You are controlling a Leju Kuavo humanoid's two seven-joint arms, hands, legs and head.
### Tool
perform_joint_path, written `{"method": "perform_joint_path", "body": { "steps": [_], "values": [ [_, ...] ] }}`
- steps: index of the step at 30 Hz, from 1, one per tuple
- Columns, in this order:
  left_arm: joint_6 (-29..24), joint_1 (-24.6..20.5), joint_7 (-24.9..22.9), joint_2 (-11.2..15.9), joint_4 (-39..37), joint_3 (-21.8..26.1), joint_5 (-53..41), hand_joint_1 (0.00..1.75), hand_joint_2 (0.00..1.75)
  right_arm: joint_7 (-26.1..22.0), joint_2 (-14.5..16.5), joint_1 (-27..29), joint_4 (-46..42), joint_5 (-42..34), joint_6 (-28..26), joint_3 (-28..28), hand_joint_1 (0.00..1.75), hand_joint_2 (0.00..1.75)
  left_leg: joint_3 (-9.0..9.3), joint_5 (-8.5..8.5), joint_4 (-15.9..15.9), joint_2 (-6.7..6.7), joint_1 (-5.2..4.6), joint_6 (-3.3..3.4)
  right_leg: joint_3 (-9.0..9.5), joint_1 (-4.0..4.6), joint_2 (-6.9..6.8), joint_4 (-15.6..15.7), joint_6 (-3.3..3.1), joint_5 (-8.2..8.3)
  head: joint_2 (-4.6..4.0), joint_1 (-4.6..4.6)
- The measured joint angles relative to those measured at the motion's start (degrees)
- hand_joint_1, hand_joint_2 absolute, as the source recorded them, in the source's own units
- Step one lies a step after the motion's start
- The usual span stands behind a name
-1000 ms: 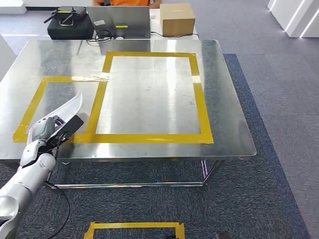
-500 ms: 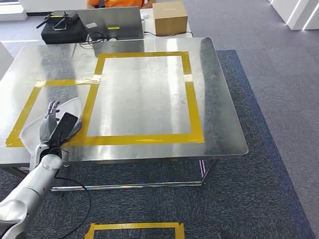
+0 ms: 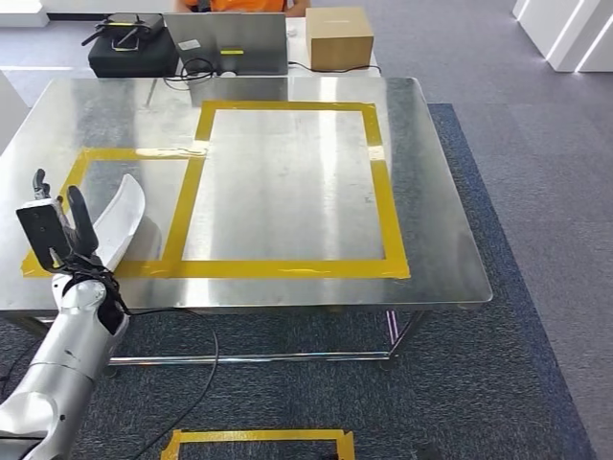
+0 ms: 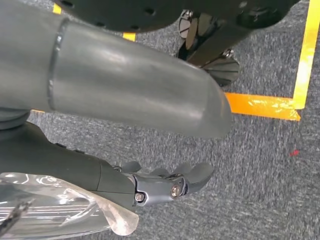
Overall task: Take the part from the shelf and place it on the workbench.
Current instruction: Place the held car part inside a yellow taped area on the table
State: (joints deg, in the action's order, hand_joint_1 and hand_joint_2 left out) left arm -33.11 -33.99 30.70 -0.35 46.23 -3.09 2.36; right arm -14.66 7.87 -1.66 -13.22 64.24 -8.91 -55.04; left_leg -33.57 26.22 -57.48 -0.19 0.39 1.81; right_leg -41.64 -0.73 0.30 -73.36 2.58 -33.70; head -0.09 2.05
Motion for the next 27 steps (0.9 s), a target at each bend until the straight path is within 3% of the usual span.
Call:
{"method": "perform_joint_path", "body": {
  "steps": [3,5,7,9,10,12,14,15,16,19,20,23,25,27],
  "values": [
    [-2.2,2.7,0.8,-0.5,7.4,-0.1,2.4,0.0,0.0,0.1,0.0,-0.3,0.0,-0.1,-0.3,0.0,0.0,0.0,-0.06,0.3,-0.5,-0.12,-0.08,-0.37,5.38,0.01,-0.04,11.4,-0.38,5.38,0.0,0.03],
    [-3.4,4.2,1.7,-0.7,11.4,-0.2,3.5,0.0,0.0,0.2,0.1,-0.4,0.1,-0.2,-0.4,0.0,0.0,0.0,-0.3,0.39,-0.8,-0.14,-0.28,-0.91,7.41,0.09,0.06,15.1,-0.78,6.28,0.0,0.04],
    [-4.4,5.9,2.7,-0.7,14.6,-0.2,4.2,0.0,0.0,0.2,0.2,-0.3,0.2,-0.3,-0.5,0.0,0.0,0.0,-0.39,0.27,-0.8,-0.15,-0.3,-1.4,7.52,0.13,0.15,15.2,-1.3,6.44,0.0,0.05],
    [-5.0,7.0,3.4,-0.6,17.0,-0.2,4.5,0.0,0.0,0.2,0.3,-0.4,0.2,-0.4,-0.5,0.0,0.0,0.0,-0.82,1.55,-2.0,-0.12,-0.19,-1.91,7.45,-0.01,0.06,15.4,-2.06,6.81,0.0,0.0],
    [-5.1,7.3,3.6,-0.6,17.9,-0.3,4.6,0.0,0.0,0.2,0.4,-0.4,0.2,-0.5,-0.5,0.0,0.0,0.0,-1.61,3.17,-4.2,-0.1,-0.14,-2.17,7.36,-0.11,-0.01,15.6,-2.44,7.01,0.0,-0.05],
    [-5.4,8.0,3.8,-0.4,19.3,-0.3,4.8,0.0,0.0,0.2,0.4,-0.5,0.2,-0.5,-0.5,0.0,0.0,0.0,-4.34,7.6,-11.6,-0.06,-0.06,-2.58,7.0,-0.09,-0.13,15.6,-2.89,7.3,0.0,-0.13],
    [-5.7,9.0,4.0,-0.4,20.4,-0.3,5.0,0.0,0.0,0.1,0.4,-0.4,0.2,-0.5,-0.5,0.0,0.0,0.0,-6.0,9.94,-17.1,-0.05,-0.04,-2.7,6.51,-0.03,-0.22,15.6,-2.99,7.69,0.0,-0.1],
    [-5.9,9.5,4.2,-0.4,21.0,-0.3,4.9,0.0,0.0,0.1,0.5,-0.4,0.2,-0.5,-0.5,0.0,0.0,0.0,-5.37,9.5,-16.7,-0.05,-0.04,-2.63,6.25,0.0,-0.24,15.5,-2.94,7.93,0.0,-0.11],
    [-6.2,9.8,4.4,-0.3,21.6,-0.3,4.7,0.0,0.0,0.2,0.5,-0.4,0.2,-0.5,-0.6,0.0,0.0,0.0,-3.62,8.13,-14.1,-0.05,-0.04,-2.46,6.02,0.03,-0.25,15.5,-2.86,8.18,0.0,-0.11],
    [-6.8,10.2,4.8,-0.1,23.5,-0.2,3.2,0.0,0.0,0.2,0.6,-0.5,0.2,-0.4,-0.7,0.0,0.0,0.0,3.18,4.18,-2.2,-0.05,-0.27,-1.73,5.52,0.23,-0.28,15.4,-2.24,8.88,0.0,-0.06],
    [-6.9,10.3,4.8,-0.1,24.1,-0.2,2.8,0.0,0.0,0.2,0.7,-0.5,0.2,-0.4,-0.7,0.0,0.0,0.0,4.14,3.77,-0.4,-0.06,-0.42,-1.52,5.42,0.25,-0.32,15.4,-1.9,9.14,0.0,-0.05],
    [-6.9,11.2,4.8,0.0,25.5,-0.1,2.8,0.0,0.0,0.2,0.7,-0.5,0.2,-0.3,-0.8,0.0,0.0,0.0,3.94,2.87,0.4,-0.01,-0.66,-0.7,5.15,0.07,-0.37,15.5,-0.76,9.74,0.0,-0.06],
    [-6.9,11.5,4.9,-0.1,26.2,0.0,3.0,0.0,0.0,0.1,0.7,-0.5,0.2,-0.3,-0.8,0.0,0.0,0.0,3.28,1.79,0.7,0.12,-0.42,0.06,3.91,0.06,-0.29,13.3,-0.19,7.31,0.0,0.09],
    [-6.9,11.8,4.9,0.0,26.7,0.0,3.0,0.0,0.0,0.1,0.7,-0.5,0.2,-0.3,-0.9,0.0,0.0,0.0,2.09,0.79,0.8,0.17,-0.34,0.52,1.5,0.02,-0.3,6.6,0.19,2.14,0.0,0.27]
  ]
}}
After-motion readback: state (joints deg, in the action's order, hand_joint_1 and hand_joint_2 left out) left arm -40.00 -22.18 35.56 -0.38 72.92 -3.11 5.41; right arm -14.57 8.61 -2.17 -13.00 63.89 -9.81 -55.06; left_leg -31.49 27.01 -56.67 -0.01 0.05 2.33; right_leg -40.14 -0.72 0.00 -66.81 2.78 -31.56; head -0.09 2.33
